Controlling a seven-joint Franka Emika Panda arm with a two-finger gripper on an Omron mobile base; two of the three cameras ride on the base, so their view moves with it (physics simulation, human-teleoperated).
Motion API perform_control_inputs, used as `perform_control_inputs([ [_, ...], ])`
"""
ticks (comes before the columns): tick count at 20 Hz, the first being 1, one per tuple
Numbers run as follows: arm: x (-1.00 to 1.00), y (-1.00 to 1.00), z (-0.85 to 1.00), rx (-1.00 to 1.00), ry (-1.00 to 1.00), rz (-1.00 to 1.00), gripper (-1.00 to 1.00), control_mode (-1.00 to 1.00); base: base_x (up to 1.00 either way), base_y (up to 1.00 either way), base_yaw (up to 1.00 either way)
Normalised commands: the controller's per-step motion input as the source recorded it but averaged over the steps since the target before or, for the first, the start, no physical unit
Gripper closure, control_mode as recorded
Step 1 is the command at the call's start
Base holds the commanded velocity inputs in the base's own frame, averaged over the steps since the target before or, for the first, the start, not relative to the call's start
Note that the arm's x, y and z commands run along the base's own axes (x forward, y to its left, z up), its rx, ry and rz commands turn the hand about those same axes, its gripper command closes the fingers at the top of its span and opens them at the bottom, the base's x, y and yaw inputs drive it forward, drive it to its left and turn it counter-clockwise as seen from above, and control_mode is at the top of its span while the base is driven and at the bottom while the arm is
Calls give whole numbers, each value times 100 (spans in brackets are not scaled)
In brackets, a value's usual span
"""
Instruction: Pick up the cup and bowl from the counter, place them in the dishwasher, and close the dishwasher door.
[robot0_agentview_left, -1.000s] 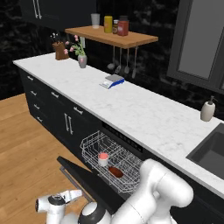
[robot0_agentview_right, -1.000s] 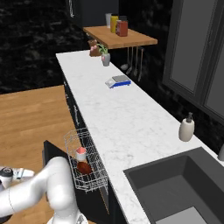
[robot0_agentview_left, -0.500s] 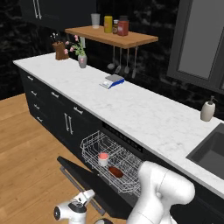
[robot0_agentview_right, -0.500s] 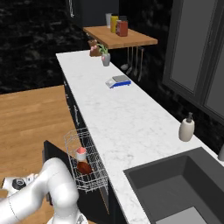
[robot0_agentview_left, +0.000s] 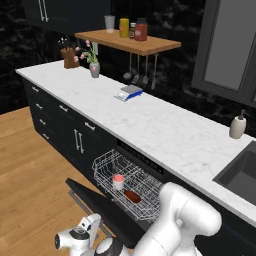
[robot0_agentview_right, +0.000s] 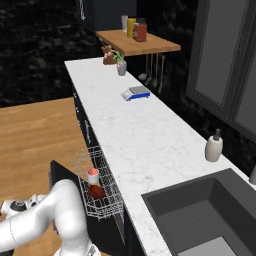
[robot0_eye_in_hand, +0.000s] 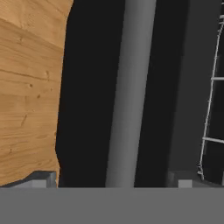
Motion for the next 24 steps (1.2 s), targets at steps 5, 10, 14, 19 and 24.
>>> perform_control_inputs([
  [5,42,30,-95,-50,0,-13,-100,-100,0,0,0],
  [10,59,-7,-97,-43,-3,-15,-100,-100,0,0,0],
  [14,61,-32,-58,-39,-21,-15,-100,-100,0,0,0],
  [19,73,-21,-57,-55,-45,-23,-100,-100,0,0,0],
  [24,75,-18,-50,-60,-47,-29,-100,-100,0,0,0],
])
